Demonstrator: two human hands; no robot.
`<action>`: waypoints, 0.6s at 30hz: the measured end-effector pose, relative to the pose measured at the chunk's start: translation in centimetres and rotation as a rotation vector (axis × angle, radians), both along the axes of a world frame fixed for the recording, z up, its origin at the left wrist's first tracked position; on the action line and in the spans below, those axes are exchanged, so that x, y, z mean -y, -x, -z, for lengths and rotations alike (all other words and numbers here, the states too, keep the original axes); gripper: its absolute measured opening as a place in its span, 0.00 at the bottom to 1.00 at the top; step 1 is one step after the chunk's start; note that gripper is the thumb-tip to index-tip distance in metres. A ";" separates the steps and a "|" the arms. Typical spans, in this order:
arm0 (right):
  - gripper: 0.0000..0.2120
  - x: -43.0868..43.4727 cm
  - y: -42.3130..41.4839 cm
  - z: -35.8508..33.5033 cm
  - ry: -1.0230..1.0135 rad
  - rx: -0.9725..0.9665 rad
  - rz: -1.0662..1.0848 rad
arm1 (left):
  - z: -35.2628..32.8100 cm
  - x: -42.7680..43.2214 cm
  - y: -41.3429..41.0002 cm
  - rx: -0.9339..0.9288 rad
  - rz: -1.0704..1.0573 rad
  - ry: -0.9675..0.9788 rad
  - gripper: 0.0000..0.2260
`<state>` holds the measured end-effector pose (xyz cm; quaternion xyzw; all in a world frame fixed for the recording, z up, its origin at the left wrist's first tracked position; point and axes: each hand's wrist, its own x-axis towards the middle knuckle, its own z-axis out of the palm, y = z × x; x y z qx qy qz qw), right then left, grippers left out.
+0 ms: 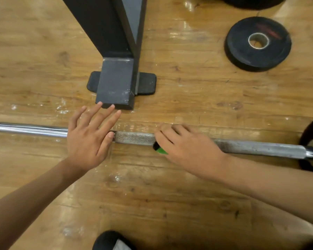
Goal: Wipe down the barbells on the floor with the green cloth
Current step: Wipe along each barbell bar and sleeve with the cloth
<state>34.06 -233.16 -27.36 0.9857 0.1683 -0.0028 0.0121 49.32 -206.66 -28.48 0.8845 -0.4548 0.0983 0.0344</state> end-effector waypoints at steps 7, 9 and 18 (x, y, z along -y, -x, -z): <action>0.43 5.5 5.1 -1.2 0.005 -0.023 0.025 | 0.0 -0.6 1.7 -0.003 -0.021 0.021 0.26; 0.37 1.4 2.9 -0.8 -0.068 0.022 -0.006 | -0.1 -0.9 2.1 -0.004 -0.032 0.015 0.26; 0.28 -6.6 0.0 -0.4 -0.080 -0.008 0.006 | -0.2 -2.7 4.5 -0.082 -0.048 -0.015 0.27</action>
